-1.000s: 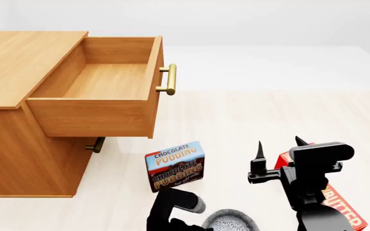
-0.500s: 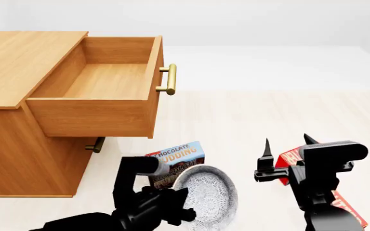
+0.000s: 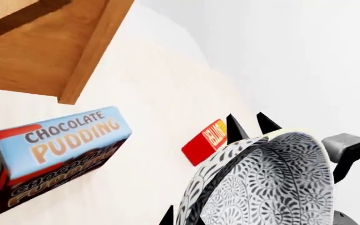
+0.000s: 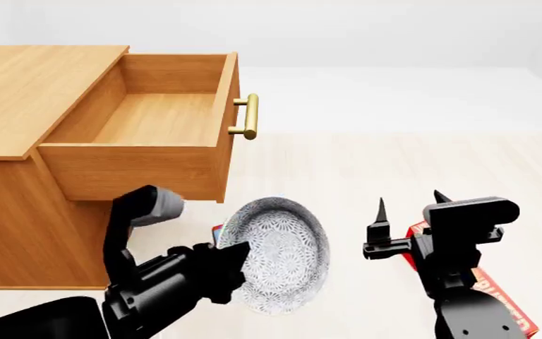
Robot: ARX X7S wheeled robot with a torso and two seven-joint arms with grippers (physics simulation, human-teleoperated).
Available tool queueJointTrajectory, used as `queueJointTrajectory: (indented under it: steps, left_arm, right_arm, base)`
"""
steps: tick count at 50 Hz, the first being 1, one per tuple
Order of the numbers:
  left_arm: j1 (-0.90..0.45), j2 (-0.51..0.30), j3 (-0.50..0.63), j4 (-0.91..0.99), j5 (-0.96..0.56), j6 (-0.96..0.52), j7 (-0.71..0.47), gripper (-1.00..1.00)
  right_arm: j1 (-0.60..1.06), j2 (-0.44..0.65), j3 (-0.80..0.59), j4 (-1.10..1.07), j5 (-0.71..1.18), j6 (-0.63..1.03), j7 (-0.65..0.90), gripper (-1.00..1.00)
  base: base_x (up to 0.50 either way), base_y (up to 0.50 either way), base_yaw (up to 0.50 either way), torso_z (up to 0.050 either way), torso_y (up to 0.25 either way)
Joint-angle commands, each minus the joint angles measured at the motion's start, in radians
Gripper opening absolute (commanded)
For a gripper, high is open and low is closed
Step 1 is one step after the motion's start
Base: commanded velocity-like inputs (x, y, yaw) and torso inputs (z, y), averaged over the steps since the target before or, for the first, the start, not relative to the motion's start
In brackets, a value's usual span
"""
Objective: Put the bowl in the top drawer of the cabinet.
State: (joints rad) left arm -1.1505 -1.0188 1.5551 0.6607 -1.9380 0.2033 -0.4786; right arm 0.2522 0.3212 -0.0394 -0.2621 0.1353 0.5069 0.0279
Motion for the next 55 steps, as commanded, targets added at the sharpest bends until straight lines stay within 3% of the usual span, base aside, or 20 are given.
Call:
queueJointTrajectory:
  steps: [1, 14, 29, 44, 55]
  left_arm:
    - [-0.109, -0.074, -0.091, 0.113, -0.069, -0.011, -0.030, -1.00]
    - [-0.336, -0.042, -0.197, 0.028, -0.191, -0.091, -0.143, -1.00]
    - [-0.568, 0.082, -0.249, -0.291, -0.304, -0.201, -0.271, -1.00]
    - [-0.663, 0.264, -0.222, -0.670, -0.359, -0.276, -0.300, -1.00]
    - [-0.670, 0.463, -0.139, -1.132, -0.366, -0.374, -0.230, -1.00]
  right_arm:
    - [0.029, -0.011, -0.036, 0.028, -0.013, 0.005, 0.005, 1.00]
    - [0.019, -0.014, -0.055, 0.027, -0.011, -0.002, 0.003, 1.00]
    - [-0.015, -0.004, -0.037, -0.019, 0.017, 0.003, 0.000, 1.00]
    - [-0.089, -0.006, 0.003, -0.065, 0.049, -0.022, 0.012, 1.00]
    - [-0.120, 0.002, 0.013, -0.103, 0.061, -0.024, 0.014, 1.00]
  base:
    - [0.00, 0.00, 0.00, 0.000, 0.000]
    - [0.00, 0.00, 0.00, 0.000, 0.000]
    - [0.00, 0.00, 0.00, 0.000, 0.000]
    - [0.00, 0.00, 0.00, 0.000, 0.000]
    - [0.00, 0.00, 0.00, 0.000, 0.001]
